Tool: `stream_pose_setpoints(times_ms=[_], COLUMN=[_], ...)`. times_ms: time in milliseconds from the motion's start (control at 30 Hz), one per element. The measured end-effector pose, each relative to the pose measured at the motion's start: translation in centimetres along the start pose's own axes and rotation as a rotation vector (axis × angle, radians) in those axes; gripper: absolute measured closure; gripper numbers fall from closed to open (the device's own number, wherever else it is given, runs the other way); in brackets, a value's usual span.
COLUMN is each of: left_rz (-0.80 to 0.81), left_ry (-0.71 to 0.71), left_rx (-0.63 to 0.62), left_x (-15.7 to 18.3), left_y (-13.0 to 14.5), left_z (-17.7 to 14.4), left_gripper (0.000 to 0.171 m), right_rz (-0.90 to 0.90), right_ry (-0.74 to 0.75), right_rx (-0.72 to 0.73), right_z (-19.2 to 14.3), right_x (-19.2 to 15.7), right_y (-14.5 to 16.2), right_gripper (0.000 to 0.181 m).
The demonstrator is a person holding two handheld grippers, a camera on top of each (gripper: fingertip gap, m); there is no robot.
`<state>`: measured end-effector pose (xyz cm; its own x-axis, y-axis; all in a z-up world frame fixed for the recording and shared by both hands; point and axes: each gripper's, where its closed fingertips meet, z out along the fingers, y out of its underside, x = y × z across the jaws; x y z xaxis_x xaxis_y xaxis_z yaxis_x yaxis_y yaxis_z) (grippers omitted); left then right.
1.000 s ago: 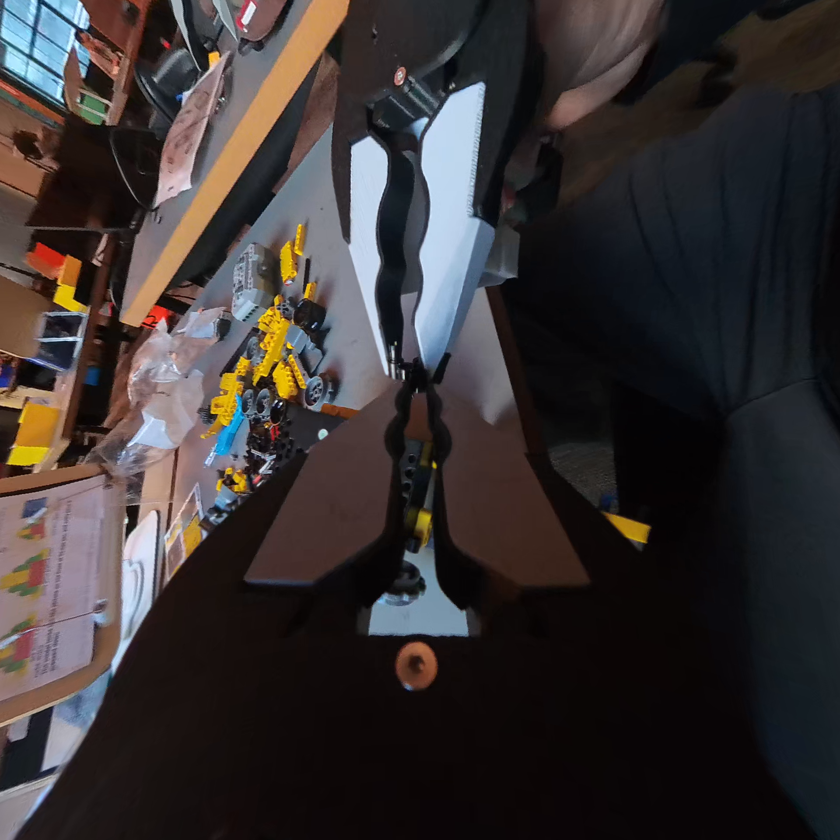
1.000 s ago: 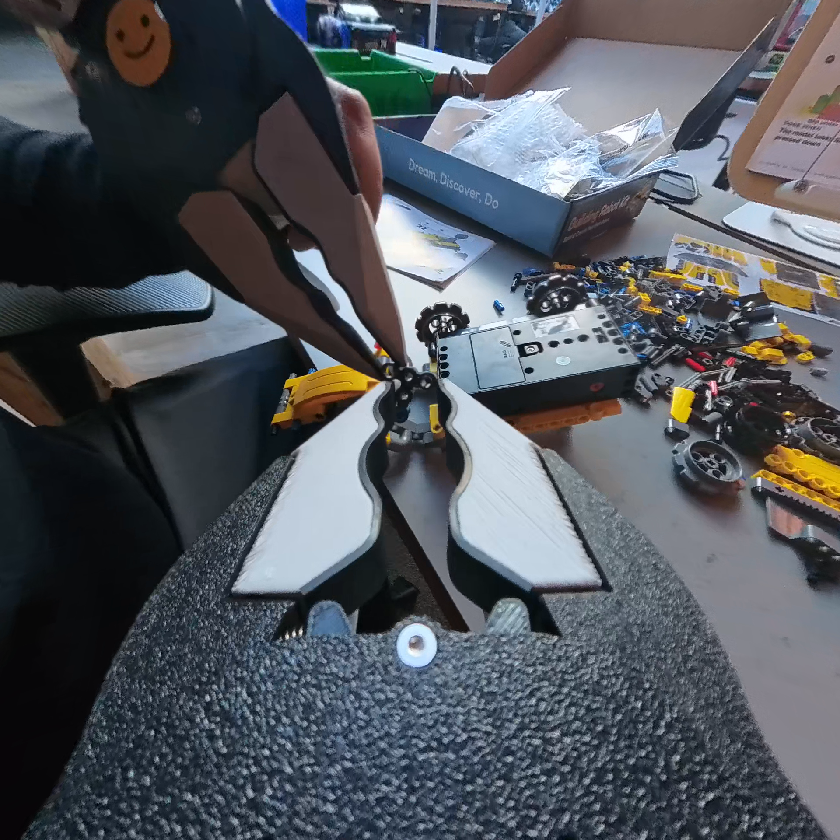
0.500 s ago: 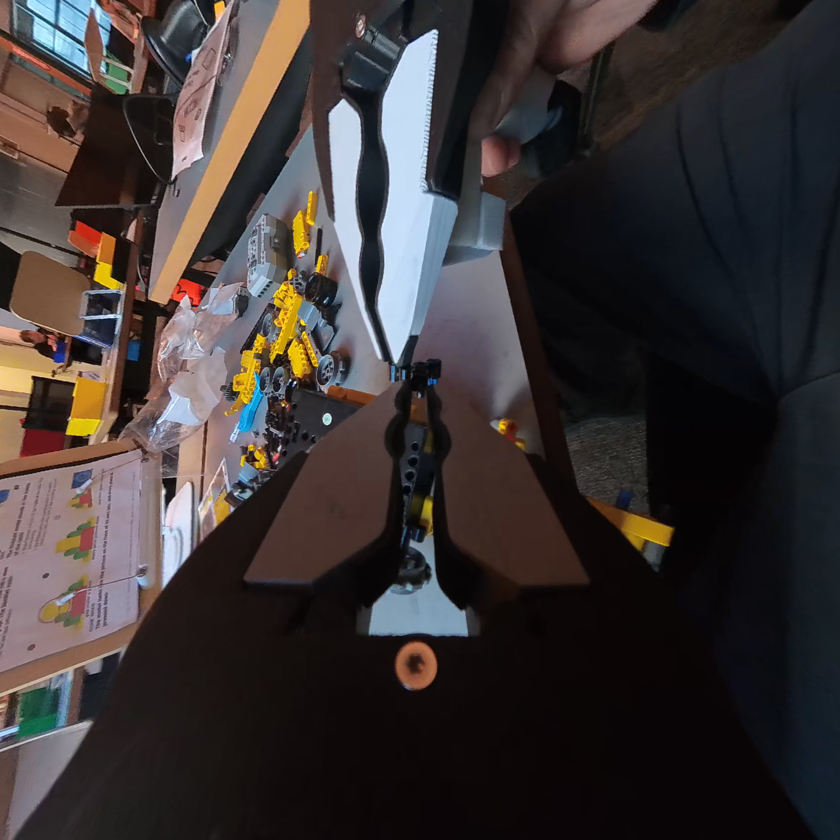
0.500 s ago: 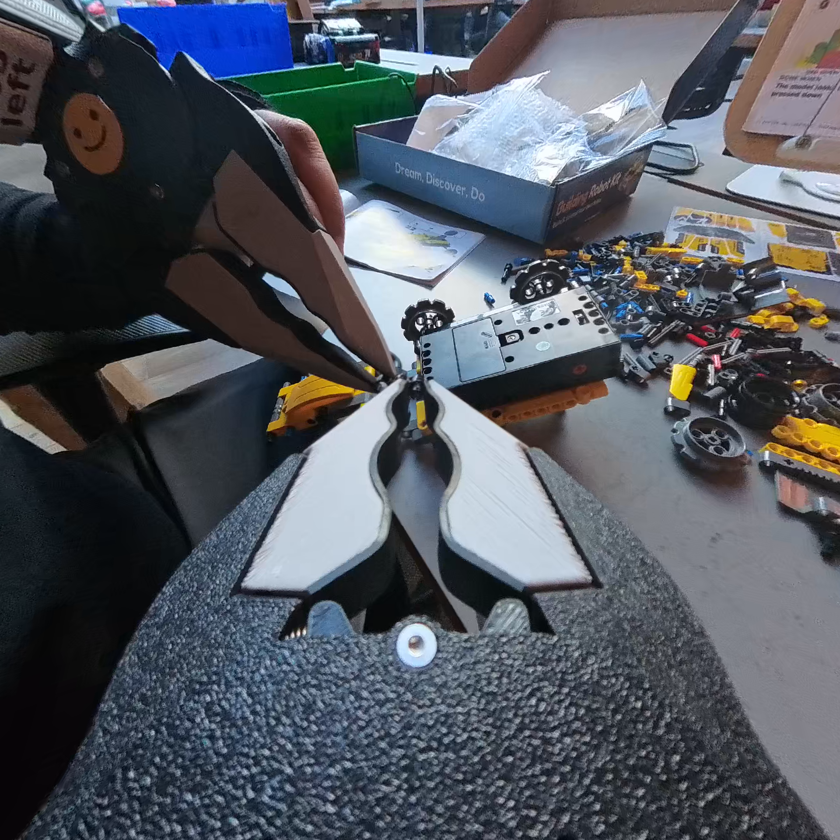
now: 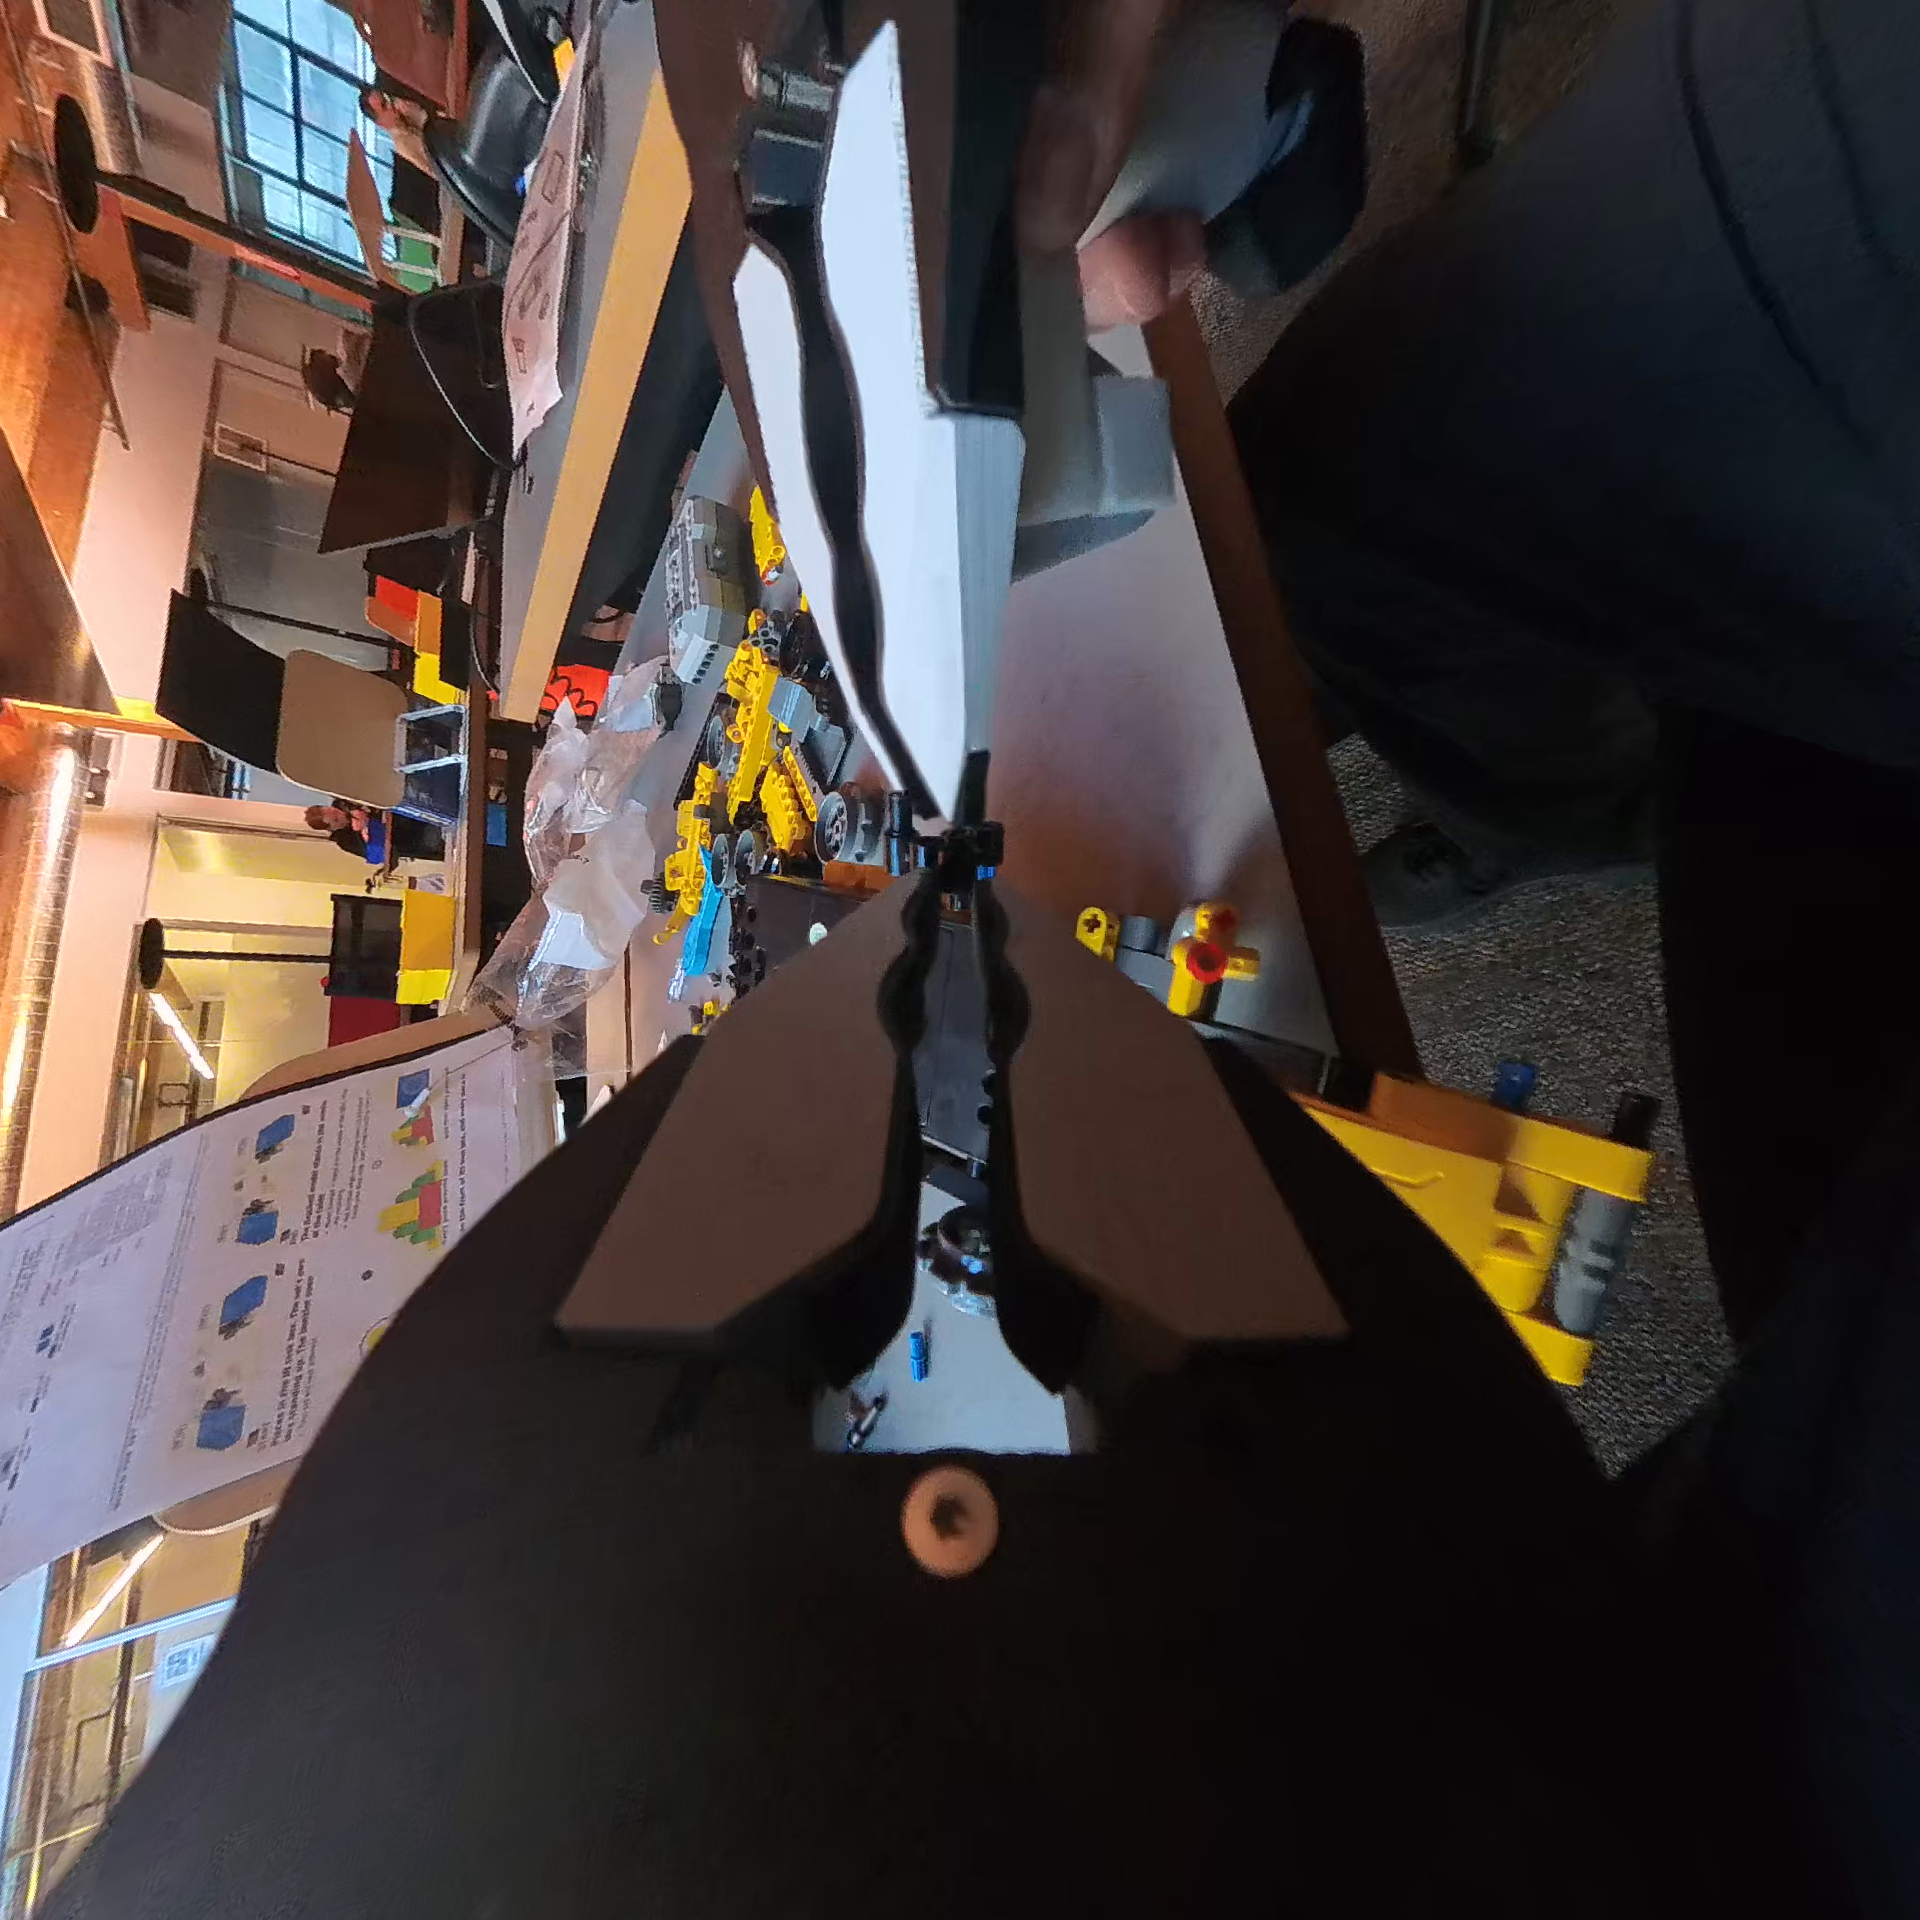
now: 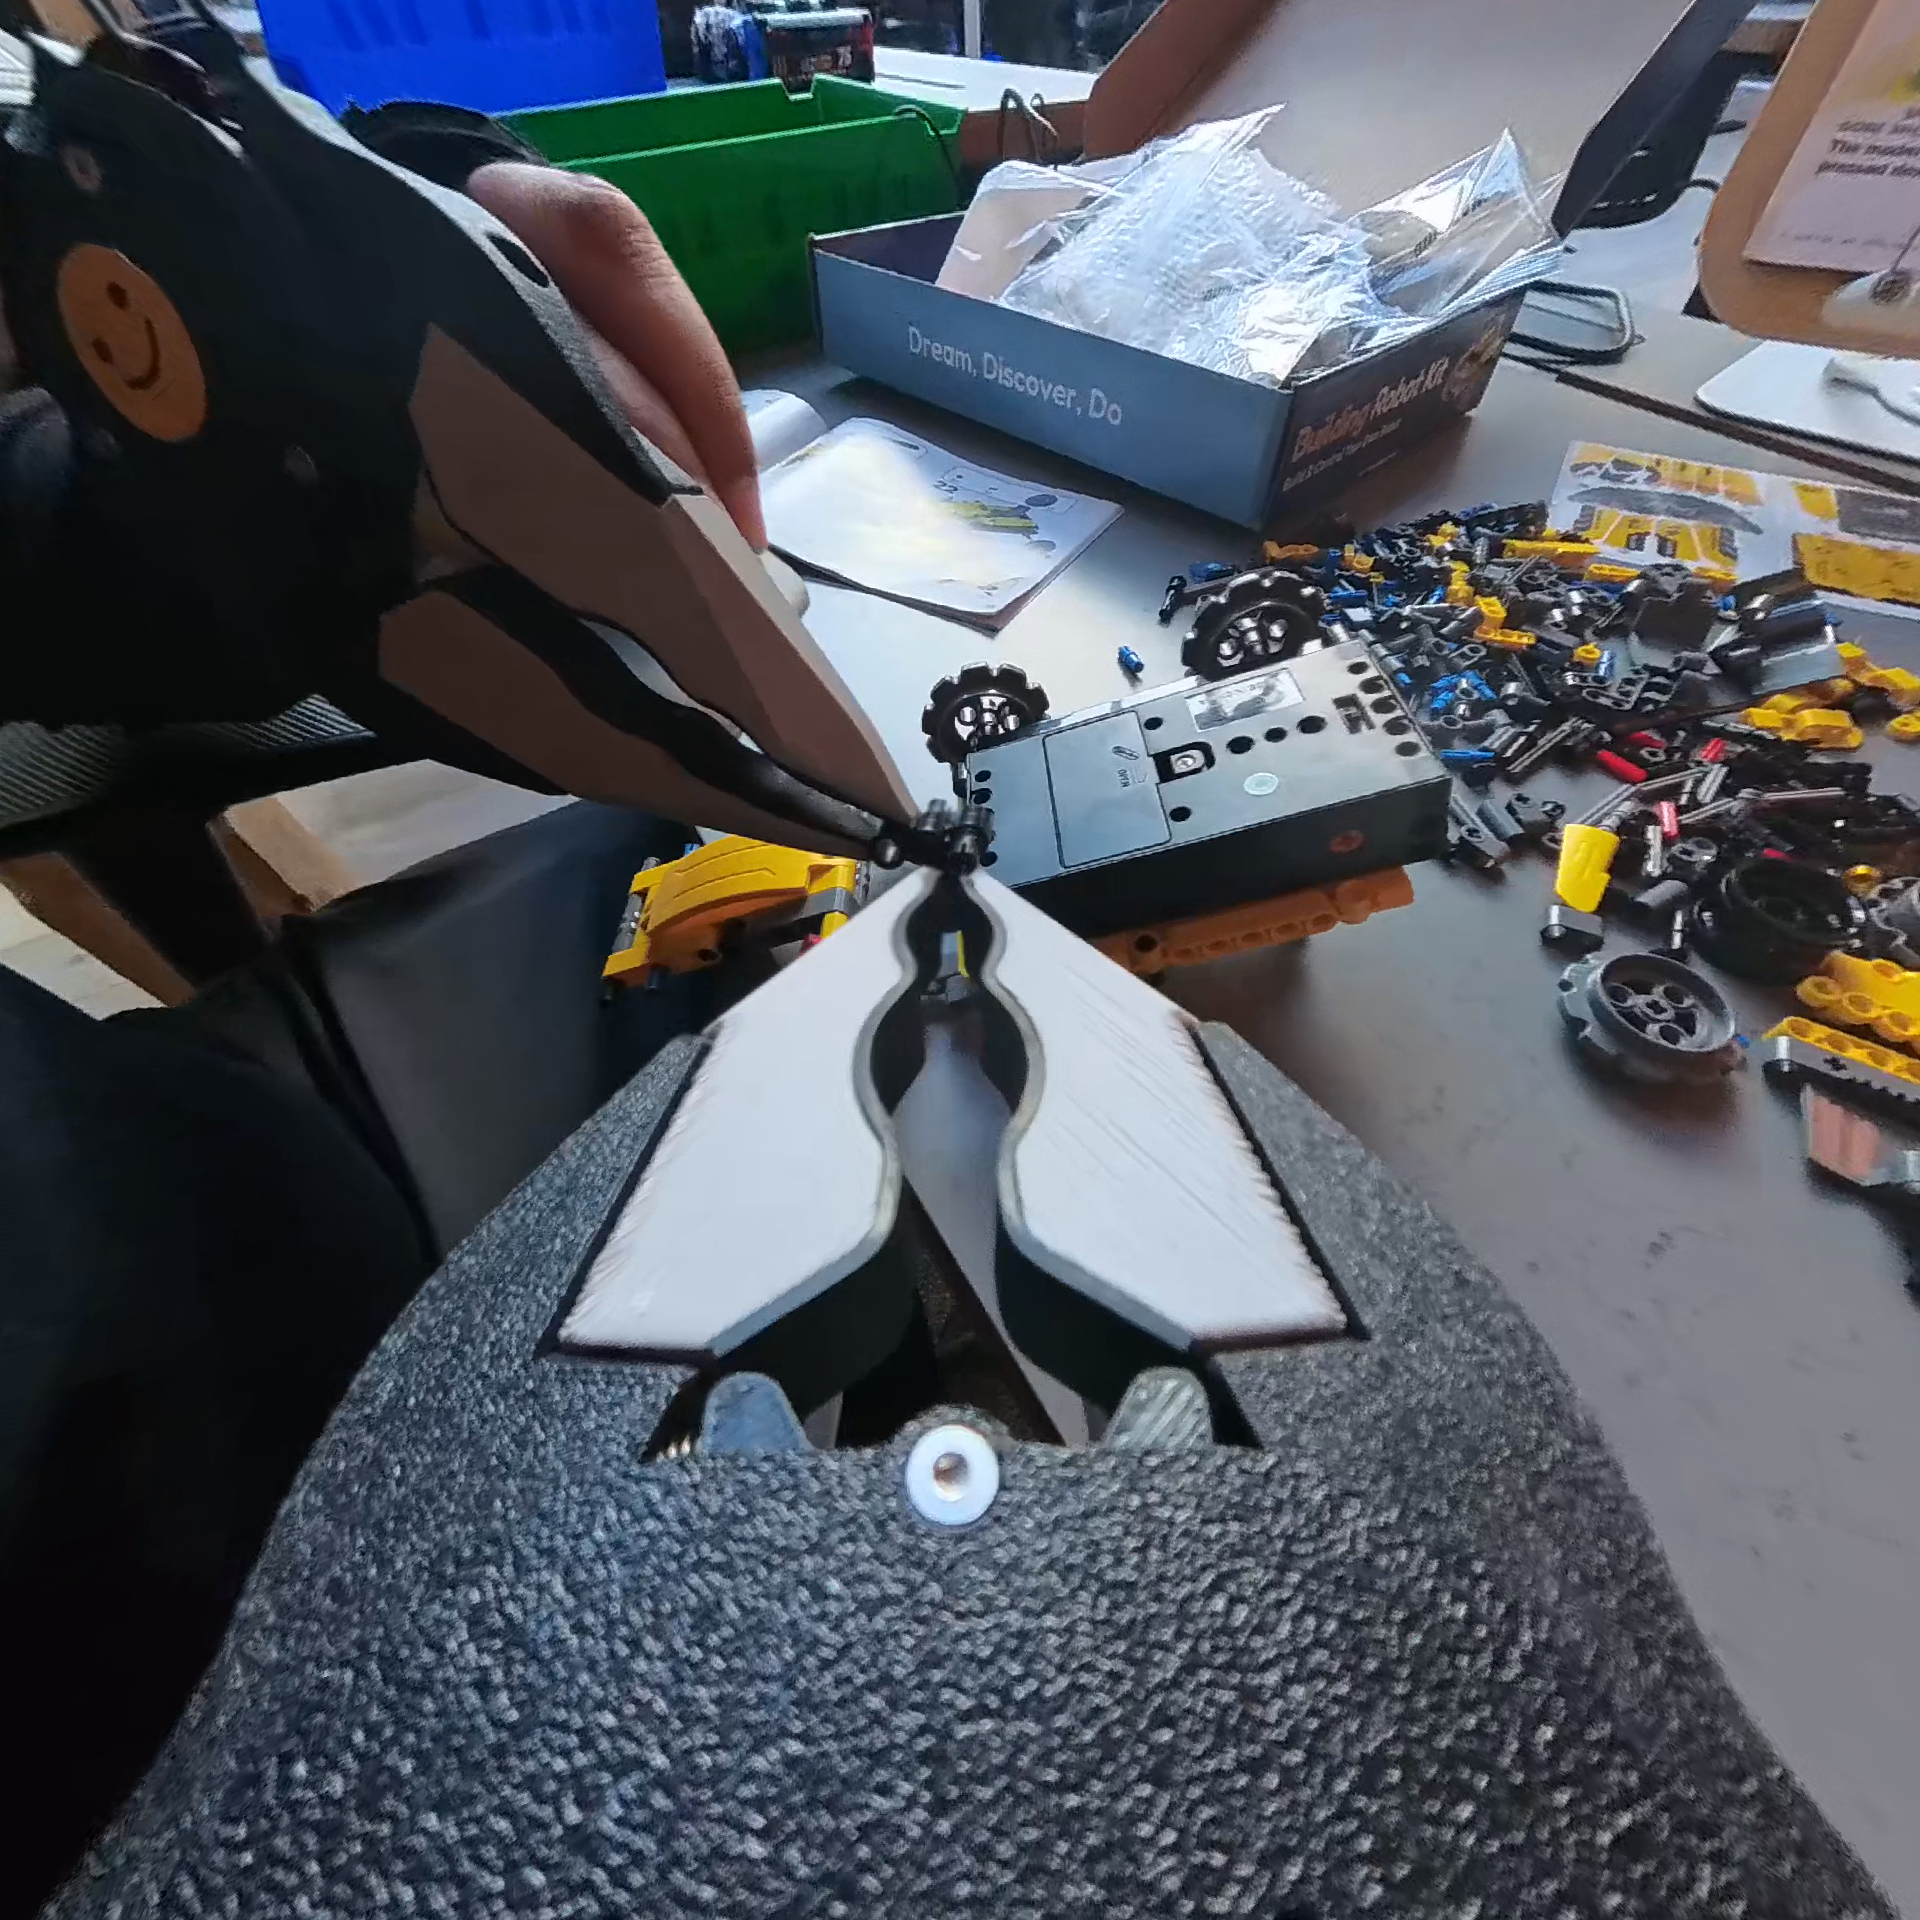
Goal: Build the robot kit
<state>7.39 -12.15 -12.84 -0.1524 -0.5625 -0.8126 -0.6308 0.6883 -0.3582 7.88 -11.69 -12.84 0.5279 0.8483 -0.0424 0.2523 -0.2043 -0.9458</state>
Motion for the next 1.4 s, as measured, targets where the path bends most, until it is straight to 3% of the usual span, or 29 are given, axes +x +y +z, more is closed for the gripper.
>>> stream_pose_setpoints(times_ms=[133,833,900,1000,1067,1133,1233,1300,1400], left_rz=[0.008,0.028,-0.040,-0.274,-0.496,-0.735,-0.968,-0.974,-0.811], left_ry=[0.004,-0.021,0.013,0.064,0.064,0.079,0.240,0.329,0.303], left_rx=[0.002,0.017,0.031,0.088,0.100,0.035,-0.028,-0.070,-0.157], left_x=[0.2,0.1,0.4,-0.1,-1.7,-2.8,-1.5,-0.2,-0.3], left_y=[-0.1,-0.4,-0.4,-0.6,0.2,2.6,4.3,4.8,6.4], left_z=[0.1,0.0,0.1,-0.1,-0.6,-0.5,0.1,0.3,0.3], left_gripper=[0.169,0.169,0.169,0.163,0.142,0.111,0.102,0.109,0.111], right_rz=[0.029,0.016,-0.004,-0.046,-0.059,-0.067,-0.067,-0.071,-0.075], right_ry=[0.006,0.003,0.013,0.029,0.053,0.073,0.066,0.063,0.052], right_rx=[0.020,0.030,0.023,0.006,0.013,-0.004,-0.027,-0.034,-0.044], right_z=[-0.3,-0.1,-0.1,-0.2,-0.5,-0.7,-0.4,-0.2,-0.1], right_x=[0.4,0.3,0.3,0.3,0.5,0.7,0.3,0.1,-0.1], right_y=[-0.4,-0.7,-0.6,-0.3,-0.3,0.2,1.3,1.8,2.2], right_gripper=[0.169,0.177,0.177,0.177,0.177,0.177,0.176,0.176,0.176])
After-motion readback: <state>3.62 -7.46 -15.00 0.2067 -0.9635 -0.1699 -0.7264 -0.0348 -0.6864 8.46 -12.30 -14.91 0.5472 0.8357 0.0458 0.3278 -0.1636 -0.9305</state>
